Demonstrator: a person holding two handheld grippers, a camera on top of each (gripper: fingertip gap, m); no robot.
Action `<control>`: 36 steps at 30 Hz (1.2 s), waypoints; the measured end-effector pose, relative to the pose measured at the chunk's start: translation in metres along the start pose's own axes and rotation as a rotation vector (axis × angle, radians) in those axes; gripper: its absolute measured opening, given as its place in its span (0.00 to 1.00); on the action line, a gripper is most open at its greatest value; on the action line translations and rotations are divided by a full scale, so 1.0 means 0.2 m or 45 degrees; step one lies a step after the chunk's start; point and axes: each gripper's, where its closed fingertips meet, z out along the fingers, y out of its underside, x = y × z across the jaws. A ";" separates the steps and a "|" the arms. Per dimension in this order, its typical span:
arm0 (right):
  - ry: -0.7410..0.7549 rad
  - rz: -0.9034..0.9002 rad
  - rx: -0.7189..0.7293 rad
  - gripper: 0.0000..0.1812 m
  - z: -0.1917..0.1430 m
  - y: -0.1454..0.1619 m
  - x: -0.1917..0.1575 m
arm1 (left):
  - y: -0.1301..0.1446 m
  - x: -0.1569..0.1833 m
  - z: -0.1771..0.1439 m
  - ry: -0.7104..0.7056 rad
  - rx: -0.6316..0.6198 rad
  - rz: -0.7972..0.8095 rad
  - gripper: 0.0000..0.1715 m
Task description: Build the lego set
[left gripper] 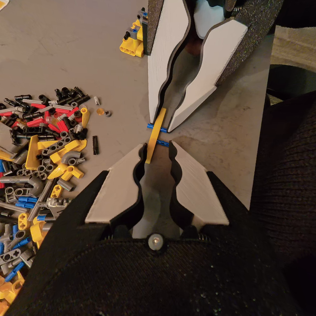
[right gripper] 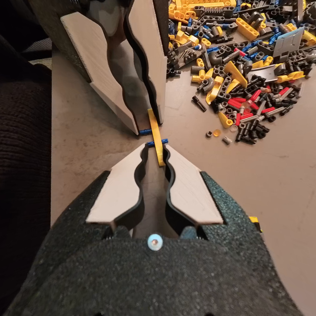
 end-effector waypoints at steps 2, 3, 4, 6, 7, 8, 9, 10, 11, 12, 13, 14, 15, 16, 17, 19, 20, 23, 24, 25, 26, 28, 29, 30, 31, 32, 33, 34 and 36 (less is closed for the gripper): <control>-0.008 -0.004 -0.003 0.09 0.00 0.00 0.00 | 0.00 0.00 0.00 0.001 -0.002 0.020 0.13; -0.013 -0.001 -0.004 0.09 0.00 0.00 0.00 | 0.00 0.00 0.00 -0.006 -0.004 0.034 0.13; -0.018 0.004 -0.006 0.09 0.00 0.00 0.00 | 0.00 0.00 0.00 -0.012 -0.007 0.048 0.13; -0.028 0.010 -0.006 0.09 0.00 0.00 0.00 | 0.00 -0.01 0.00 -0.037 -0.017 0.088 0.11; -0.031 0.013 -0.007 0.09 0.00 0.00 0.00 | 0.00 -0.01 0.00 -0.059 -0.023 0.134 0.08; -0.031 0.011 -0.011 0.09 0.00 0.00 0.00 | 0.00 -0.02 0.00 -0.084 -0.035 0.192 0.08; -0.031 0.006 -0.014 0.09 0.00 0.00 0.00 | 0.00 -0.02 0.00 -0.095 -0.047 0.235 0.08; -0.030 0.003 -0.016 0.09 0.00 0.00 0.00 | 0.00 -0.02 0.00 -0.092 -0.057 0.243 0.08; -0.031 0.001 -0.016 0.09 0.00 0.00 0.00 | 0.00 -0.02 0.00 -0.081 -0.058 0.235 0.08; -0.033 0.002 -0.013 0.09 0.00 0.00 0.00 | 0.00 -0.02 0.00 -0.069 -0.047 0.221 0.08; -0.034 0.006 -0.008 0.09 0.00 0.00 0.00 | 0.00 -0.02 0.00 -0.060 -0.034 0.209 0.08; -0.031 0.005 -0.003 0.09 0.00 0.00 0.00 | 0.00 -0.02 0.00 -0.062 -0.026 0.208 0.08; -0.024 -0.001 -0.002 0.09 0.00 0.00 0.00 | 0.00 -0.02 0.00 -0.069 -0.027 0.210 0.08; -0.015 -0.011 -0.002 0.09 0.00 0.00 0.00 | 0.00 -0.02 0.00 -0.073 -0.032 0.204 0.08; -0.008 -0.017 -0.001 0.09 0.00 0.00 0.00 | 0.00 -0.02 0.00 -0.070 -0.033 0.195 0.08; -0.005 -0.002 -0.001 0.09 0.00 0.00 0.00 | 0.00 -0.02 0.00 -0.064 -0.014 0.170 0.09; -0.006 0.010 0.000 0.09 0.00 0.00 0.00 | 0.00 -0.02 0.00 -0.065 -0.007 0.147 0.09; 0.041 0.027 0.000 0.09 0.00 0.00 0.01 | -0.01 -0.03 0.00 -0.088 0.005 0.124 0.10; 0.073 0.038 0.000 0.09 0.00 0.00 0.02 | -0.02 -0.05 0.00 -0.119 0.014 0.122 0.11; 0.097 0.055 -0.001 0.09 0.00 0.00 0.03 | -0.02 -0.07 0.00 -0.158 0.012 0.127 0.14; 0.120 0.075 0.001 0.09 0.00 0.00 0.04 | -0.02 -0.09 0.00 -0.193 0.016 0.134 0.19; 0.171 0.098 0.002 0.10 -0.01 0.00 0.06 | -0.02 -0.10 0.00 -0.210 0.019 0.139 0.27; 0.179 0.092 0.005 0.10 -0.01 0.00 0.06 | -0.03 -0.11 -0.01 -0.210 0.025 0.133 0.27; 0.182 0.085 0.015 0.14 -0.02 0.00 0.06 | -0.03 -0.11 -0.01 -0.210 0.037 0.126 0.28; 0.186 0.085 0.028 0.20 -0.02 -0.01 0.06 | -0.04 -0.11 -0.02 -0.206 0.053 0.121 0.28; 0.188 0.093 0.040 0.23 -0.03 -0.01 0.06 | -0.05 -0.12 -0.03 -0.202 0.071 0.115 0.28; 0.182 0.104 0.053 0.25 -0.04 -0.02 0.06 | -0.06 -0.12 -0.03 -0.195 0.089 0.108 0.28; 0.176 0.116 0.074 0.27 -0.05 -0.03 0.06 | -0.07 -0.12 -0.05 -0.196 0.108 0.101 0.28; 0.178 0.138 0.141 0.28 -0.07 -0.06 0.07 | -0.10 -0.14 -0.07 -0.212 0.156 0.089 0.28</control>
